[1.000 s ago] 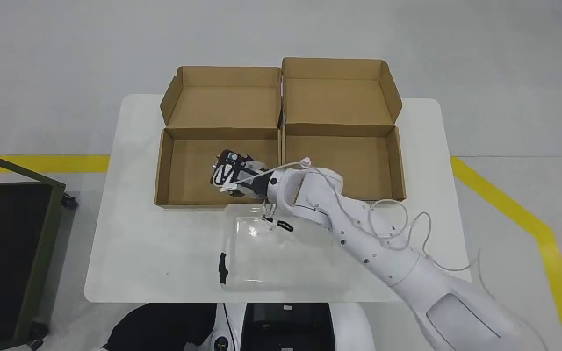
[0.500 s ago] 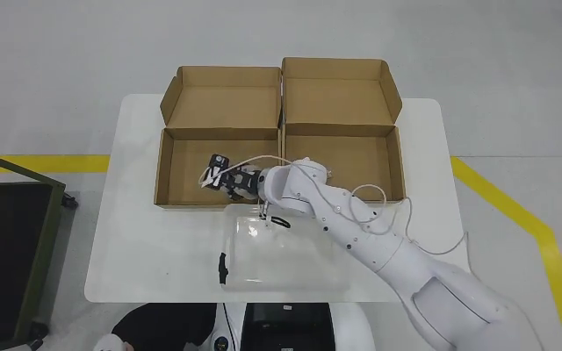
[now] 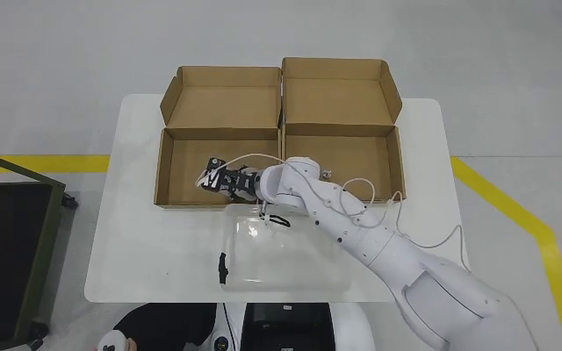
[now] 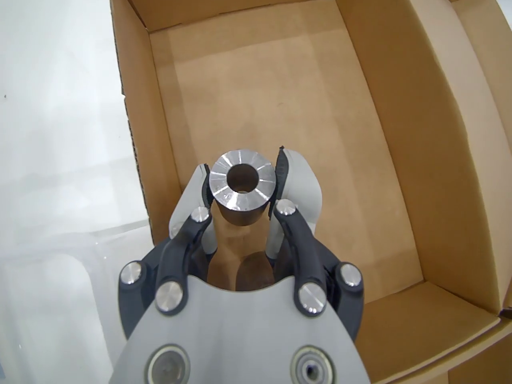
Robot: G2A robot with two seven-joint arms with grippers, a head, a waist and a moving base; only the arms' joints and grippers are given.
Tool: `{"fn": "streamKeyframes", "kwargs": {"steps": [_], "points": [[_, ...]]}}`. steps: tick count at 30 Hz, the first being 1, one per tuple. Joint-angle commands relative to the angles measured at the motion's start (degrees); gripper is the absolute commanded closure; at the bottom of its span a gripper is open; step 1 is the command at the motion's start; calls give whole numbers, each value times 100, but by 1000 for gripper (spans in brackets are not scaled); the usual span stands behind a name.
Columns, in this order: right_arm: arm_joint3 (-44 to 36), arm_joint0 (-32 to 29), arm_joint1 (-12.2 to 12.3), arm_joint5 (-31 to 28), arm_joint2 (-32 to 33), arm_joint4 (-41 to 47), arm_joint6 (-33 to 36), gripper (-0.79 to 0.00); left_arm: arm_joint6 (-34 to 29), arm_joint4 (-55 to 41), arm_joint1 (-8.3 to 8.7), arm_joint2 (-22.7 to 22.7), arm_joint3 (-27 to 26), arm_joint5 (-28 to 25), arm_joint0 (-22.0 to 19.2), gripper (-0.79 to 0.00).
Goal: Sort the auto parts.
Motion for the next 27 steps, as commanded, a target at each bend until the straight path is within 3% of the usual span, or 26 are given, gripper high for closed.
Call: {"fn": "streamKeyframes", "kwargs": {"steps": [1, 4, 13, 19, 23, 25, 26, 27], "points": [[37, 21, -29, -27, -12, -16, 22, -243, 0, 0, 0, 0, 0, 0, 0, -785], [78, 43, -72, -51, -31, -61, 64, -296, 0, 0, 0, 0, 0, 0, 0, -785], [32, 68, -121, -85, 121, -126, -62, -348, 0, 0, 0, 0, 0, 0, 0, -785], [-679, -126, 33, -74, 578, -171, -170, -425, 0, 0, 0, 0, 0, 0, 0, -785], [-1360, -494, 212, -22, 1038, -241, -258, -428, 0, 0, 0, 0, 0, 0, 0, -785], [-1752, -749, 312, 19, 1283, -320, -249, -480, 0, 0, 0, 0, 0, 0, 0, -785], [-1958, -904, 361, 61, 1417, -338, -260, -563, 0, 0, 0, 0, 0, 0, 0, -785], [-2162, -1062, 411, 106, 1555, -370, -266, -727, 0, 0, 0, 0, 0, 0, 0, -785]]}}
